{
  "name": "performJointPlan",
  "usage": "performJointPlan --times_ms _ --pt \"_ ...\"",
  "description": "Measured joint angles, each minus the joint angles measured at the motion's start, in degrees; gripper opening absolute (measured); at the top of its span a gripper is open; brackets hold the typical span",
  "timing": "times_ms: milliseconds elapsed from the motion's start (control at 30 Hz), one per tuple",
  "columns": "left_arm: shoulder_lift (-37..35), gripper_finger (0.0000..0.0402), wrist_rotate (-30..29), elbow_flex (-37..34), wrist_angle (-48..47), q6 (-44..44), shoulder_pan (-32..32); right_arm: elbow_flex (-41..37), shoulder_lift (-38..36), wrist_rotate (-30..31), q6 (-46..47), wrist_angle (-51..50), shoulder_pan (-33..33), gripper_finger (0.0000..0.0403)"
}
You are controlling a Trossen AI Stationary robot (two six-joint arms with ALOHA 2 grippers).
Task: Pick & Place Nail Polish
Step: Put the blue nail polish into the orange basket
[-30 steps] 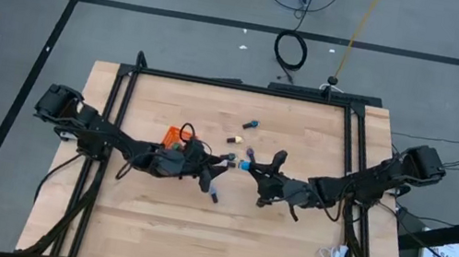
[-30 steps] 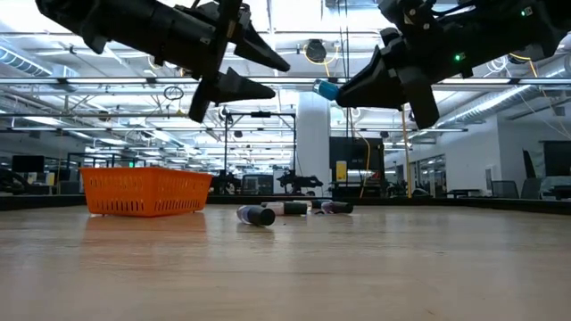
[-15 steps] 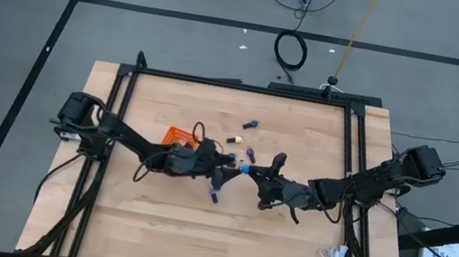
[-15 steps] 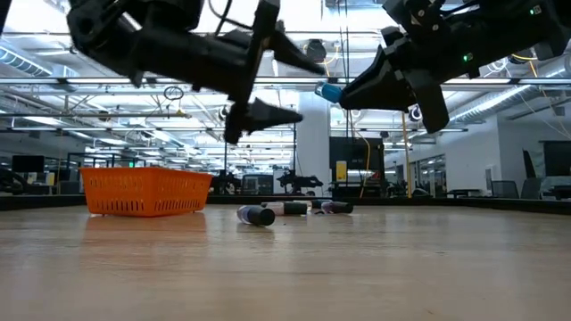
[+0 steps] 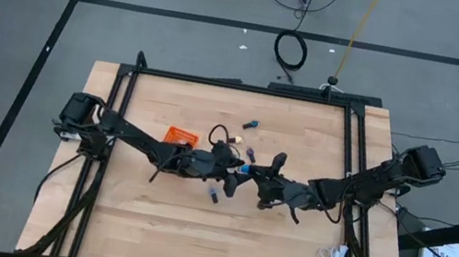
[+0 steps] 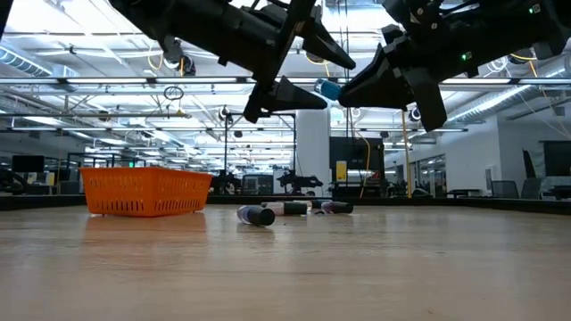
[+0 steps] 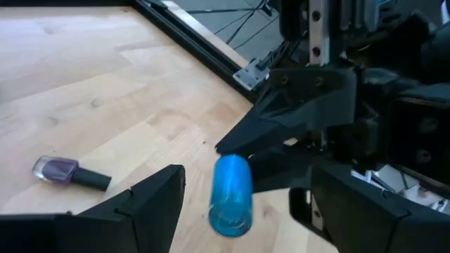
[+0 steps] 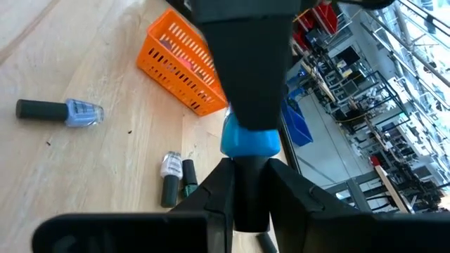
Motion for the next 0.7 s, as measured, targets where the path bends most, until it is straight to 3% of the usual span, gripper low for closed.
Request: performJointPlan --times_ms 167,333,500,700 --pt "0.0 0.0296 0.0 0.0 -0.1 0.1 0.0 0.0 0.0 0.0 -0.4 2.4 0.0 0.0047" --pt "0.0 0.0267 0.0 0.0 0.0 0.2 0.2 0.0 0.0 -0.2 -0.4 2.3 0.0 0.0047" --pt "0.0 0.0206 0.3 0.0 -0.4 -0.6 1.0 0.0 0.0 -0.2 -0.3 2.1 0.0 0.0047" --pt "0.0 0.0113 4.6 0.0 -0.3 -0.7 2.3 0.0 0.0 -0.2 -0.3 2.1 0.0 0.0047"
